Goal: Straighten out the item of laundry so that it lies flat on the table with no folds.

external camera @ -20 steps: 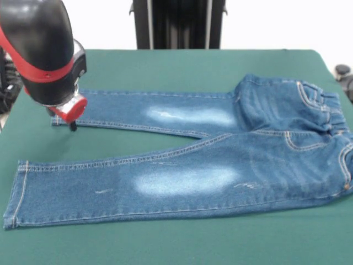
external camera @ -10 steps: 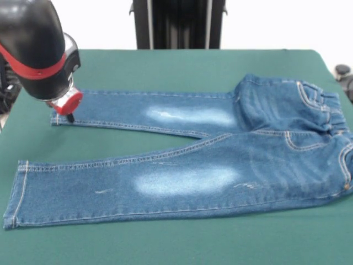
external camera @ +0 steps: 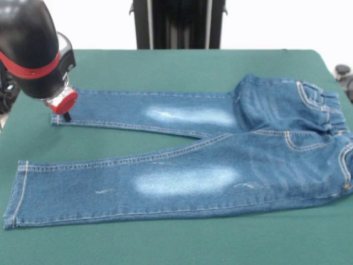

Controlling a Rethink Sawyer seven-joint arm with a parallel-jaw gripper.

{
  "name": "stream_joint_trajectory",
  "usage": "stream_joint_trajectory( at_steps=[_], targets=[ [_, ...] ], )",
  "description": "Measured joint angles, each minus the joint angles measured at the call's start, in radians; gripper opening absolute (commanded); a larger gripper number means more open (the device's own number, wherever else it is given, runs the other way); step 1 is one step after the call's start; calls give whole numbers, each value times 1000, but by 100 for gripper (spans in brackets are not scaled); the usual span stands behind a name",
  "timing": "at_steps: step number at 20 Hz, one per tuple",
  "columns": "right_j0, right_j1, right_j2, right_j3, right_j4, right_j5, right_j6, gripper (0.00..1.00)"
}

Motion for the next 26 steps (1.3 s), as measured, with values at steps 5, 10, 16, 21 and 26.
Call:
stream_joint_trajectory(
  at_steps=[5,10,16,21,26],
  targets=[
    [-7,8,0,1,12,1,0,100],
    [-16,9,0,4,30,1,0,100],
    [-32,13,2,9,58,0,0,0],
    [-37,17,2,16,58,-10,0,0],
    [-36,10,2,28,57,-27,0,0]
  ],
)
